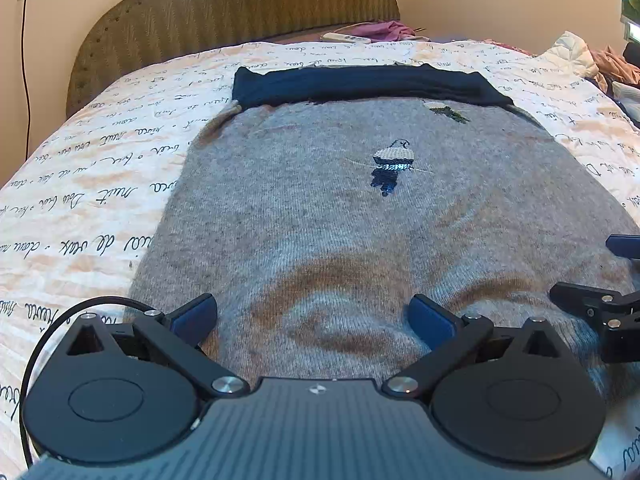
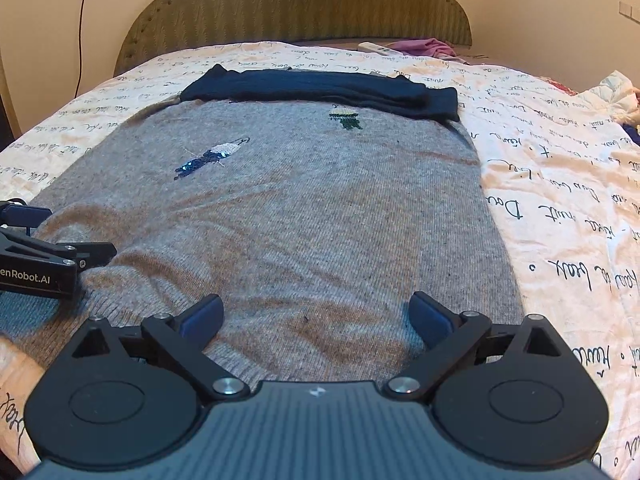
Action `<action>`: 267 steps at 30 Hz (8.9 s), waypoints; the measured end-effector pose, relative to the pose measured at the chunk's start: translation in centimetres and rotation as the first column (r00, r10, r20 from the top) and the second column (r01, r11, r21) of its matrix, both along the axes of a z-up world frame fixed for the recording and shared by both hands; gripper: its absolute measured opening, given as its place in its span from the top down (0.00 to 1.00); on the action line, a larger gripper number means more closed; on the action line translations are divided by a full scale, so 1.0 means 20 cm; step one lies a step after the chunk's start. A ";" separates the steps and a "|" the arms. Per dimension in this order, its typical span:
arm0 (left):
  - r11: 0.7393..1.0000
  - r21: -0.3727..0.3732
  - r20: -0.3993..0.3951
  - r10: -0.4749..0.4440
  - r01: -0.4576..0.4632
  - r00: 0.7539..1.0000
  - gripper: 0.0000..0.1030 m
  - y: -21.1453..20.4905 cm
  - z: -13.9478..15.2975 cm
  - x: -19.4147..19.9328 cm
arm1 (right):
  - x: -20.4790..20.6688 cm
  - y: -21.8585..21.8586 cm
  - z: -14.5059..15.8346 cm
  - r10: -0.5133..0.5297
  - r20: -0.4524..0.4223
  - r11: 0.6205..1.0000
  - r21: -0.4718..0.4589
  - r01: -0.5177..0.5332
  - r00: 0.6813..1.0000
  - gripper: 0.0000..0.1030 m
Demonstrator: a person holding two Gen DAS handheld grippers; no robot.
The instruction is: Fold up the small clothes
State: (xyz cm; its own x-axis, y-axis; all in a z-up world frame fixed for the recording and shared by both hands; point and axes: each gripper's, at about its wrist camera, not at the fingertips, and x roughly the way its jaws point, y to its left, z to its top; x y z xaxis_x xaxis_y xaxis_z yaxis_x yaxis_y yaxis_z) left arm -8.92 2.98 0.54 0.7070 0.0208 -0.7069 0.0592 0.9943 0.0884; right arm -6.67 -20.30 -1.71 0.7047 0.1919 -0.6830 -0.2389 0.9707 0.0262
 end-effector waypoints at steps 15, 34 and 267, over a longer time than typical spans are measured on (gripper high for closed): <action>0.999 -0.030 0.009 0.012 -0.012 1.000 0.00 0.06 0.01 -0.14 | -0.10 0.01 0.00 -0.010 -0.003 1.000 -0.012 0.010 1.000 0.03; 0.931 -0.354 0.017 0.099 -0.087 0.995 0.01 0.48 0.12 -0.34 | -0.30 -0.52 0.14 0.020 -0.046 0.932 0.362 -0.002 0.999 0.03; 0.474 -0.834 -0.141 0.310 -0.281 0.940 0.23 0.69 -0.07 1.19 | 1.28 -0.74 -0.24 -0.204 -0.240 0.418 0.856 0.306 0.949 0.42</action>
State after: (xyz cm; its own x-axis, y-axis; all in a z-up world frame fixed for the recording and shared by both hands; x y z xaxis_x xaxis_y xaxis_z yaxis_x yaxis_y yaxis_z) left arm 14.85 16.83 -0.85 0.7946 -0.3535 -0.4936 -0.2409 0.5626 -0.7908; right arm 18.90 -35.16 -6.55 0.7783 0.5414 -0.3181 0.0681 0.4309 0.8998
